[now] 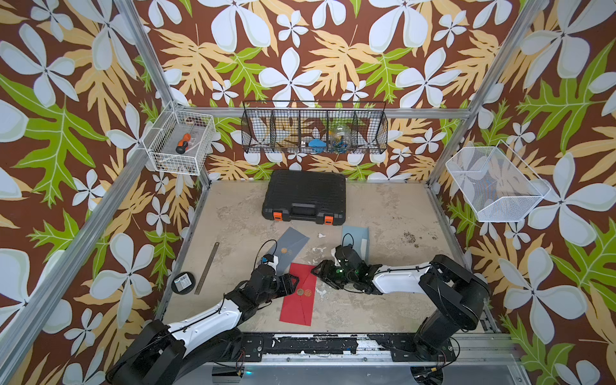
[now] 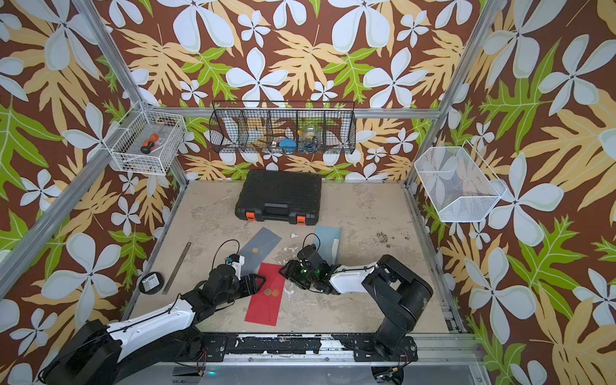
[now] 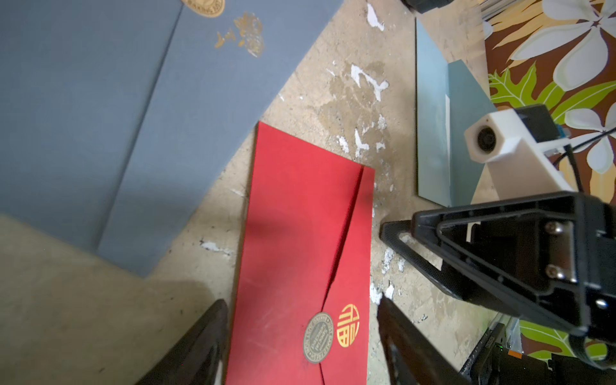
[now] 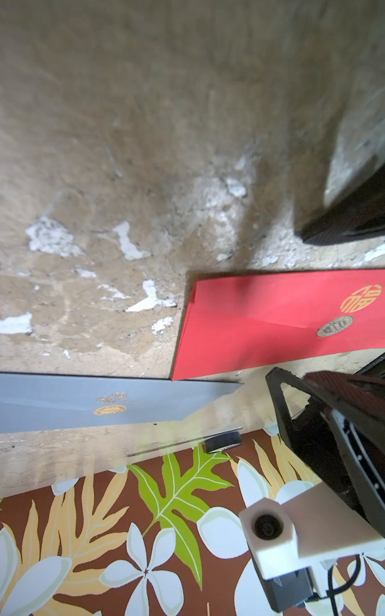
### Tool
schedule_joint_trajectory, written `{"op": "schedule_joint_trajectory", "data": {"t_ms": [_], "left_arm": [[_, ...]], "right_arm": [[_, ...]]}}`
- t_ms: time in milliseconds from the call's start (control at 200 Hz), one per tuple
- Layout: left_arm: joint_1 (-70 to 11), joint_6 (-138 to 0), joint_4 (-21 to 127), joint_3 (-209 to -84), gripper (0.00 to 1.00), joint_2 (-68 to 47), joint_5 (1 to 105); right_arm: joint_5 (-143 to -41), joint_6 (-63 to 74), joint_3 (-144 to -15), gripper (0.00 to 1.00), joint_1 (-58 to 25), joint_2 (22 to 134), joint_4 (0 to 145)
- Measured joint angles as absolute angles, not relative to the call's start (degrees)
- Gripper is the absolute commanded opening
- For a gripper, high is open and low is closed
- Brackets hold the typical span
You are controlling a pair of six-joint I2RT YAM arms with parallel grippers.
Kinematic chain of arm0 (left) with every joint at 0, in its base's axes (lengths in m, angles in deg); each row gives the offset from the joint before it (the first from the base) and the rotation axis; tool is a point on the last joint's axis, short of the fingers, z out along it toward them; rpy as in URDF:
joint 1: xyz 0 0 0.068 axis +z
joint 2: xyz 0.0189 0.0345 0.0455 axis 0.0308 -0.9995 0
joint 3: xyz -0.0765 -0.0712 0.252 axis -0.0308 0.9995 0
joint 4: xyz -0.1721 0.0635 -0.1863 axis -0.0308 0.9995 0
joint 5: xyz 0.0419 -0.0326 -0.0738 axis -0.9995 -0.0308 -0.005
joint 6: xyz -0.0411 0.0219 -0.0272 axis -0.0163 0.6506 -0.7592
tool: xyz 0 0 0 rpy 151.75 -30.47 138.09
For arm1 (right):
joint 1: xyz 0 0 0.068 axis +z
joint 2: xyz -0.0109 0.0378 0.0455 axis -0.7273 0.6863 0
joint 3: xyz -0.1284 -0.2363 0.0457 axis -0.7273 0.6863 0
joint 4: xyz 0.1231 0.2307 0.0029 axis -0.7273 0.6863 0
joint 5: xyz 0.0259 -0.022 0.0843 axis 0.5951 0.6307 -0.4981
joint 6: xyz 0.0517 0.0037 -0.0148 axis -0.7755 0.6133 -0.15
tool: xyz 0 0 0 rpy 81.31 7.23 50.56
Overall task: Open the envelope
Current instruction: Pick up the envelope from the center of the board.
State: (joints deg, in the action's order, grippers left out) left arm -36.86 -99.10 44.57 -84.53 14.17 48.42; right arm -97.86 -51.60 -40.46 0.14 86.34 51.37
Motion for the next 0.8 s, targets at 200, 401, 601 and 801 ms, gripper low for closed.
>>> {"op": "schedule_joint_trajectory", "data": {"t_ms": [200, 401, 601, 801], "left_arm": [[-36.9, -99.1, 42.9, -84.7, 0.75, 12.4, 48.4], [-36.9, -99.6, 40.1, -84.1, 0.76, 11.3, 48.5], [-36.9, -101.1, 35.6, -83.6, 0.75, 8.8, 50.7], [-36.8, -101.5, 32.1, -82.9, 0.75, 6.7, 51.7]], "right_arm": [[-98.5, -51.6, -40.4, 0.64, 0.1, 86.8, 50.0], [-98.6, -51.6, -39.9, 0.65, 0.1, 86.8, 49.2], [-99.3, -51.6, -38.8, 0.65, 0.1, 86.5, 47.7], [-99.6, -51.6, -38.9, 0.65, -0.1, 86.9, 47.3]]}}
